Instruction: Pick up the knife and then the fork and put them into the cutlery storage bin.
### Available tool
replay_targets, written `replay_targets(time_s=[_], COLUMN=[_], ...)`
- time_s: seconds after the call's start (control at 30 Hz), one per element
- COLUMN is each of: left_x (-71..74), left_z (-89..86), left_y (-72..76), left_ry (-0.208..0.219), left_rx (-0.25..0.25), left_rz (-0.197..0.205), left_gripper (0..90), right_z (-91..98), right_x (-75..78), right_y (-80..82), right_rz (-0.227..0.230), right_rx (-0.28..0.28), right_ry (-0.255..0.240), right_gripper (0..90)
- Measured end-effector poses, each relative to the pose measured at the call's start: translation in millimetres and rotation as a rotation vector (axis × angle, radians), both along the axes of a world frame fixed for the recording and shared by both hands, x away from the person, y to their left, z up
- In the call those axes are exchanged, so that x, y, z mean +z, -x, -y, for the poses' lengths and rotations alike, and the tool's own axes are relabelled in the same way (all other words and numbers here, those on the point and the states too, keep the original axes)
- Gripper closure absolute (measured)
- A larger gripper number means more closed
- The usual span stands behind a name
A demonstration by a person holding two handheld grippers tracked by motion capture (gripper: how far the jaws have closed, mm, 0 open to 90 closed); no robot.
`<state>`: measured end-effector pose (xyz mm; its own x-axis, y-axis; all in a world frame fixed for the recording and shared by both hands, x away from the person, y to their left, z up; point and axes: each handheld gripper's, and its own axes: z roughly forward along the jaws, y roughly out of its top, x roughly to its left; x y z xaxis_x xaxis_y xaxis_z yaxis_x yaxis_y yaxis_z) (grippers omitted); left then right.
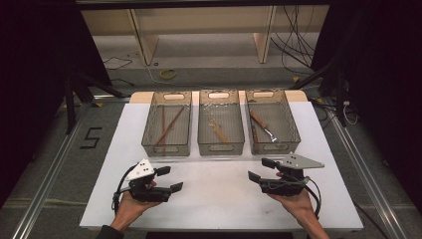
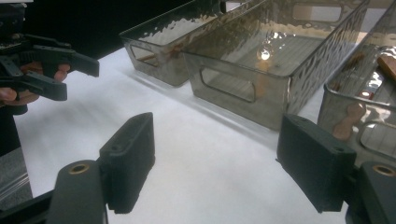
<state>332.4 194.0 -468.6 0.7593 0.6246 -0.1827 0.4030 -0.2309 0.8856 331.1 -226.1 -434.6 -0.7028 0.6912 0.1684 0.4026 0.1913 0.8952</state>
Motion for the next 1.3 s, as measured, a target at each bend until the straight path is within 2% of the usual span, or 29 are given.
replay_targets(time_s=[0.47,1.3], left_x=[0.1,-0.6], left_z=[-0.2,-0.8], left_y=[0.0,-1.1], left_ry=[0.011,0.011], left_rx=[-0.004,-0.001], left_rz=[-0.001,0.0], left_gripper=[21.7,21.6], right_z=[11.5,14.3], right_x=[-8.5,-9.3], right_y=[13.8,14.9], right_rz=[-0.002,-0.005], right_rx=[-0.026,-0.026], right_ry=[-0.018,-0.017], right_gripper=[27.4,25.7])
